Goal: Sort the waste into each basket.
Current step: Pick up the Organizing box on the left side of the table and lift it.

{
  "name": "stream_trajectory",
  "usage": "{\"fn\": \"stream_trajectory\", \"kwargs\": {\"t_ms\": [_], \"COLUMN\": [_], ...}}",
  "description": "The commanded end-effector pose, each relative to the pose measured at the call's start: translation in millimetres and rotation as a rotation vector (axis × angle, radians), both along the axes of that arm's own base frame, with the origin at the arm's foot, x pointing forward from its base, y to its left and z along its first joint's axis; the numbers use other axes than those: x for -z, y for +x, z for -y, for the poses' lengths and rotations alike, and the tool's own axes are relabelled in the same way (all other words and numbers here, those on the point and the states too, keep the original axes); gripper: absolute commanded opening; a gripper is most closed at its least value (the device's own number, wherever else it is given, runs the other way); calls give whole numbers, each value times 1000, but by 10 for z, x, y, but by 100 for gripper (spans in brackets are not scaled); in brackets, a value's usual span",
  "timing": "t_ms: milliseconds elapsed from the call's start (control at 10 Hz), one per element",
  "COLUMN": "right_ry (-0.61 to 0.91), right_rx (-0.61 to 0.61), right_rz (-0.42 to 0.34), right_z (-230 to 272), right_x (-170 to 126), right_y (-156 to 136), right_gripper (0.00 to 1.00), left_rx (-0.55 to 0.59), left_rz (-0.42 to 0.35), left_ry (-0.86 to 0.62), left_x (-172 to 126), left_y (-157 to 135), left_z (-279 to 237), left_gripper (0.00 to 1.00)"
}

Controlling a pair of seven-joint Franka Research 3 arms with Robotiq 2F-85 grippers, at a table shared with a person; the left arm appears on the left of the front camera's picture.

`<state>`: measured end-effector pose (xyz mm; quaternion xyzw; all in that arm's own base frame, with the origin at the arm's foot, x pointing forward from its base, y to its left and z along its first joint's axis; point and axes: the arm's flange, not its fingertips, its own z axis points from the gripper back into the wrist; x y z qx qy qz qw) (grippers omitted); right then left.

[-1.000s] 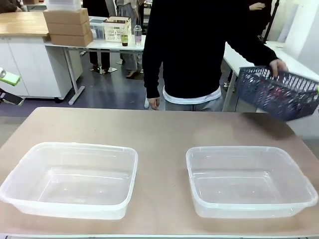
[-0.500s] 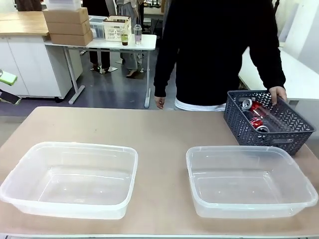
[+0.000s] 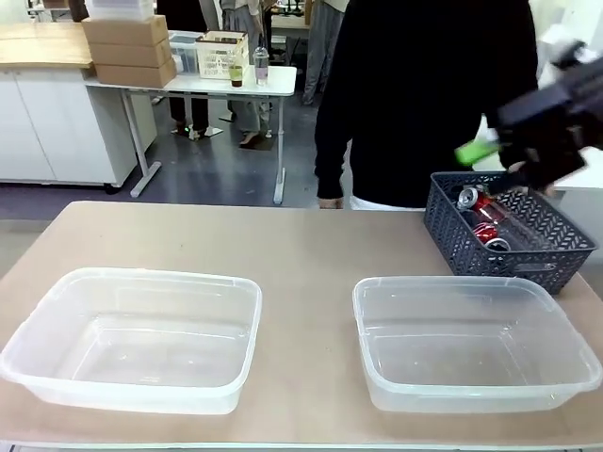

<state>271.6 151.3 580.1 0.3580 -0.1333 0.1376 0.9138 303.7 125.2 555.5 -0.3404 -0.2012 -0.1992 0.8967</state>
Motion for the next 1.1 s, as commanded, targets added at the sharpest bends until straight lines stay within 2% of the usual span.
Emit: {"fn": "stream_trajectory", "kwargs": {"t_ms": [0, 100, 200, 300, 400, 500, 600, 700, 800, 900, 1000], "right_ry": [-134, -246, -345, -406, -428, -315, -315, -315, -367, -461, -489], "right_rx": [-71, -5, -36, -100, -105, -141, -141, -141, -166, -185, -149], "right_rz": [57, 130, 150, 160, 240, 170, 170, 170, 198, 107, 15], "right_z": [-1194, -1630, -1907, -2099, -2099, -2099, -2099, -2099, -2176, -2541, -2837], "right_x": [141, 413, 652, 915, 1027, 784, 784, 784, 966, 973, 1061], "right_y": [119, 85, -24, -155, -175, -377, -377, -377, -309, -369, -417], "right_gripper": [100, 100, 100, 100, 100, 100, 100, 100, 100, 100, 100], "left_rx": [3, 9, -2, 55, 144, 221, 90, 90, 177, 94, 101], "left_rz": [106, 128, 140, 144, 113, 11, 133, 133, 102, 147, 119], "left_ry": [196, 252, 304, 218, 57, -105, 204, 204, 72, 278, 395], "left_x": [46, 177, 327, 518, 676, 704, 320, 320, 323, 510, 774], "left_y": [-249, -339, -429, -525, -530, -491, -411, -411, -332, -279, -283], "left_z": [-75, 64, 283, 629, 911, 1041, 498, 498, 834, 1146, 1356], "left_gripper": [100, 100, 100, 100, 100, 100, 100, 100, 100, 100, 100]}}
